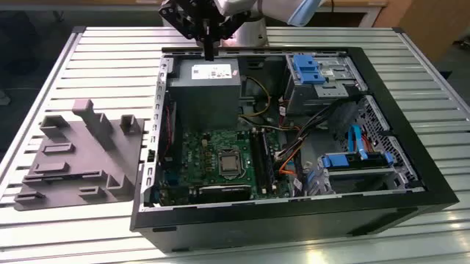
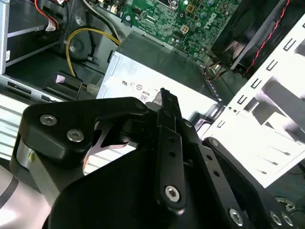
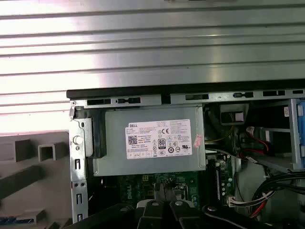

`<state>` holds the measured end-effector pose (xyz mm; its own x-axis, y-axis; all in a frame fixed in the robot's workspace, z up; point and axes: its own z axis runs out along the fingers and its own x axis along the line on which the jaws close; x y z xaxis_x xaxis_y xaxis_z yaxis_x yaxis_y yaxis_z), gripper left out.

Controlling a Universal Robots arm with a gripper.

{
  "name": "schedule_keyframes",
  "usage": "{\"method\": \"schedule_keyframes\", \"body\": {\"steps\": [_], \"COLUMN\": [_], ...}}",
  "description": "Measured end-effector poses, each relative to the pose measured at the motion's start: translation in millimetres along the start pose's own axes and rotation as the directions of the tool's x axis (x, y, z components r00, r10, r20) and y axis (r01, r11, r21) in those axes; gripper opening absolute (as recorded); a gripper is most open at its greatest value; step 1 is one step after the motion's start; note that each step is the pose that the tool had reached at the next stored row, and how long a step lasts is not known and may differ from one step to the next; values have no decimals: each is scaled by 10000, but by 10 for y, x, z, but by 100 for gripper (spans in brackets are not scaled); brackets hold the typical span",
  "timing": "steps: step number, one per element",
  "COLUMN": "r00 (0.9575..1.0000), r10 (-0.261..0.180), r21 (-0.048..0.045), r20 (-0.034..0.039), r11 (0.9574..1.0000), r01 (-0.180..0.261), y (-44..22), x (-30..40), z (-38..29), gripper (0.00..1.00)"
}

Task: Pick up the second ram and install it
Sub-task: 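Reach for the second ram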

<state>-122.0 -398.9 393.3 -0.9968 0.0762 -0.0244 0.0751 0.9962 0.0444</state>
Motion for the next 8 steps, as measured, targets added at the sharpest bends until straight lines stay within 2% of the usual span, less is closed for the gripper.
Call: {"method": "schedule_keyframes", "body": {"steps": [8], "r00": [10000], "r10": [0], "r21": [1], "r20": [0], "r11": [10000], "r01": [0], "y": [-1], "x": [11], "z": [-1], "gripper": [11]}}
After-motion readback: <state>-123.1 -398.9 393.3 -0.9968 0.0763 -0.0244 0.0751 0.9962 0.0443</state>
